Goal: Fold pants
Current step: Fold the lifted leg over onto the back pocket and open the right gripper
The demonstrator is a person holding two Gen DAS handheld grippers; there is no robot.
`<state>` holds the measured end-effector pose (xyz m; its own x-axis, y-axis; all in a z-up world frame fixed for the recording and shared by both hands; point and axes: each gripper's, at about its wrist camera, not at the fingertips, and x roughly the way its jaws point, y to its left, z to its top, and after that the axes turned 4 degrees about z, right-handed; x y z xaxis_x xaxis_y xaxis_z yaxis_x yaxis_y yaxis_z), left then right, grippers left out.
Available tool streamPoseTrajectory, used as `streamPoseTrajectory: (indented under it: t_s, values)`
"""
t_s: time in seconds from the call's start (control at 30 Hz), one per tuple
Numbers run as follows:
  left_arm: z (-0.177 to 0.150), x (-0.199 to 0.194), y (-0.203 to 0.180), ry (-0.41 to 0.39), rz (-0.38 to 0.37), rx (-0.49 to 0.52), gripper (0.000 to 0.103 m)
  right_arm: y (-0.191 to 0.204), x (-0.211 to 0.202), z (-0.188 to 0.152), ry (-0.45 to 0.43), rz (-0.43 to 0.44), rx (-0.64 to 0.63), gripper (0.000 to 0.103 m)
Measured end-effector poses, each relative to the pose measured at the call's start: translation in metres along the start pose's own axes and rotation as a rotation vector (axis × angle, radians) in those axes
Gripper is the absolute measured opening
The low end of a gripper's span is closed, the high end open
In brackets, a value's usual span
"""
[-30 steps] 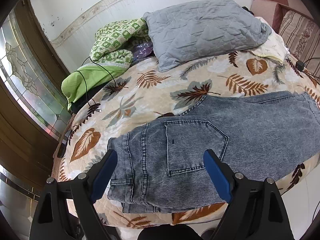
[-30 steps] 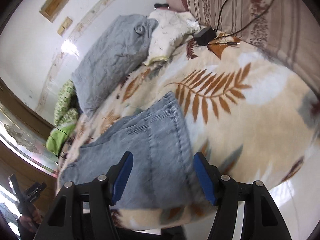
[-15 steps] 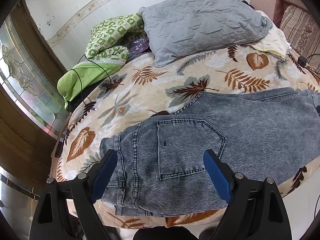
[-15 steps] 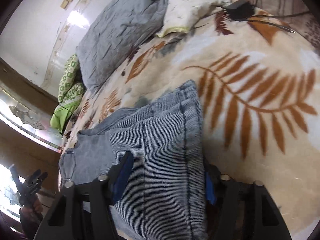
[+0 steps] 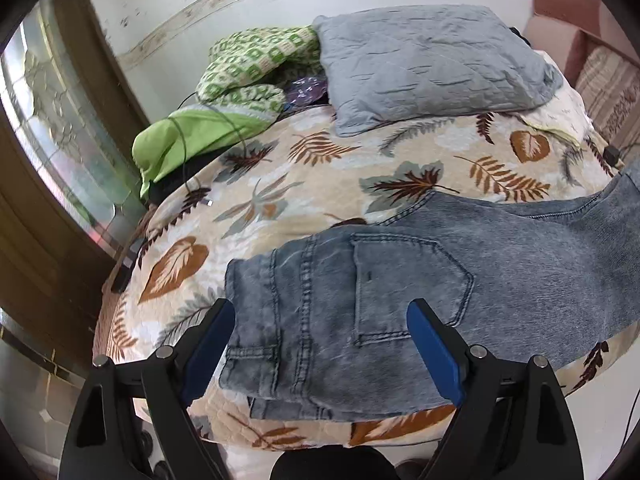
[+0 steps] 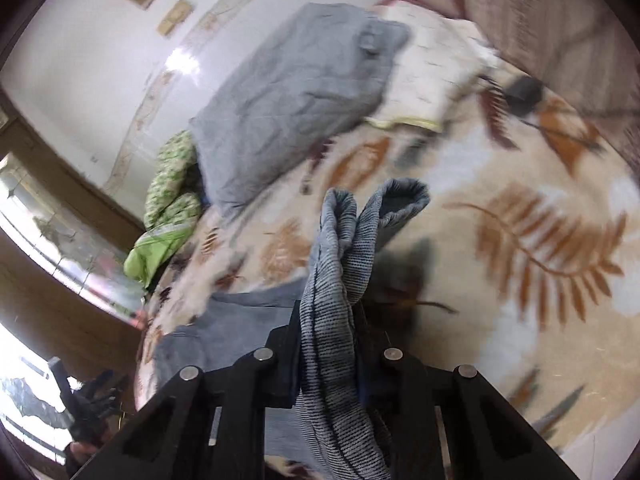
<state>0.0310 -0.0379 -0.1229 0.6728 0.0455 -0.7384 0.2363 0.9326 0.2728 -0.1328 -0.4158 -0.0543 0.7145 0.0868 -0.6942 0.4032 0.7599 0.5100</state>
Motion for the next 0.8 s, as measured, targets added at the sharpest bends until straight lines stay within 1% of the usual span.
streamPoseTrajectory:
  t_s: [0.1,0.2,0.27,0.37,0.4,0.43,0.47,0.5,0.53,0.6,0.7,0.8]
  values:
    - [-0.007,0.004,0.017,0.009,-0.006,-0.033,0.088,0.049,0.020,0.000,0.039,0.039,-0.028,0.021]
    - [-0.015,0.007,0.037,0.013,-0.006,-0.069,0.088,0.093,0.054,-0.010,0.095,0.074,-0.049,0.021]
    - [-0.019,0.009,0.048,0.018,-0.003,-0.089,0.088,0.118,0.084,-0.022,0.128,0.082,-0.054,0.021]
    - [-0.027,0.011,0.069,0.030,0.008,-0.124,0.088,0.137,0.137,-0.043,0.205,0.087,-0.007,0.027]
    - [-0.031,0.012,0.078,0.035,0.014,-0.139,0.088,0.143,0.157,-0.052,0.239,0.071,-0.011,0.033]
    - [-0.035,0.012,0.084,0.039,0.019,-0.149,0.088,0.148,0.173,-0.061,0.265,0.050,-0.024,0.043]
    - [-0.036,0.013,0.088,0.041,0.022,-0.155,0.088,0.148,0.183,-0.069,0.286,0.041,-0.026,0.050]
    - [-0.039,0.014,0.095,0.046,0.028,-0.166,0.088,0.149,0.192,-0.077,0.311,0.054,-0.016,0.057]
    - [-0.042,0.016,0.100,0.050,0.033,-0.176,0.088,0.150,0.201,-0.086,0.347,0.081,0.001,0.057]
    - [-0.046,0.020,0.106,0.060,0.036,-0.193,0.088,0.151,0.204,-0.094,0.364,0.090,0.000,0.057]
    - [-0.048,0.025,0.106,0.075,0.019,-0.209,0.088,0.152,0.186,-0.094,0.302,0.103,-0.040,0.059]
    - [-0.048,0.027,0.096,0.069,0.008,-0.182,0.088,0.142,0.163,-0.089,0.253,0.068,-0.060,0.059]
